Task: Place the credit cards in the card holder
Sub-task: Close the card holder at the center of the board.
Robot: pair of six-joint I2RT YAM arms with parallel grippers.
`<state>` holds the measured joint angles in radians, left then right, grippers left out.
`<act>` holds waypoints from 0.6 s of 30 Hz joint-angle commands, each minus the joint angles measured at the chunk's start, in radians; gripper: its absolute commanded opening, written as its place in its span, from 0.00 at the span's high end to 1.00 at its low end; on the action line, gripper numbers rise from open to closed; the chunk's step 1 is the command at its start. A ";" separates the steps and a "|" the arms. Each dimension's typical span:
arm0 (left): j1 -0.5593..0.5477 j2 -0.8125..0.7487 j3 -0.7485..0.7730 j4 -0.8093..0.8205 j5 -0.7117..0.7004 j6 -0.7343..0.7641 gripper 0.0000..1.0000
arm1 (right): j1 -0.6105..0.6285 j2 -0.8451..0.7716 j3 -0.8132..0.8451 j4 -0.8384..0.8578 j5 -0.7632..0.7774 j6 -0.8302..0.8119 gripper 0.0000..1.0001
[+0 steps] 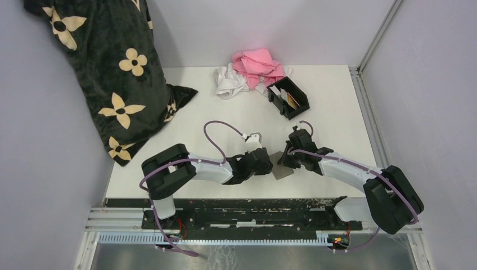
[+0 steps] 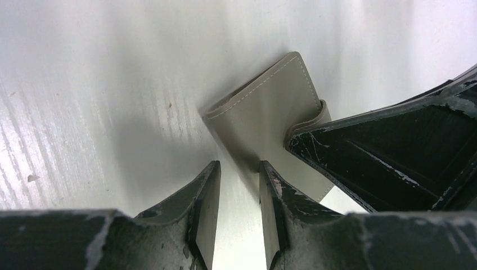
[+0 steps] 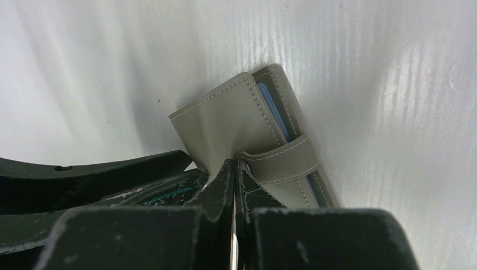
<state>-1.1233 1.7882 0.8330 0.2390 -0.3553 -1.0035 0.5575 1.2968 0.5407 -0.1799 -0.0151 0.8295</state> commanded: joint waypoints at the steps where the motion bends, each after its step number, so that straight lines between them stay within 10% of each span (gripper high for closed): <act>1: -0.001 0.035 0.056 -0.064 -0.052 0.071 0.60 | -0.044 0.022 -0.063 -0.101 0.104 -0.010 0.99; 18: -0.001 0.135 0.097 -0.084 -0.028 0.055 0.60 | -0.048 0.002 -0.053 -0.119 0.121 0.001 0.99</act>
<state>-1.1233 1.8687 0.9329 0.2218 -0.3752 -0.9836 0.5213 1.2743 0.5175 -0.1631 0.0040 0.8631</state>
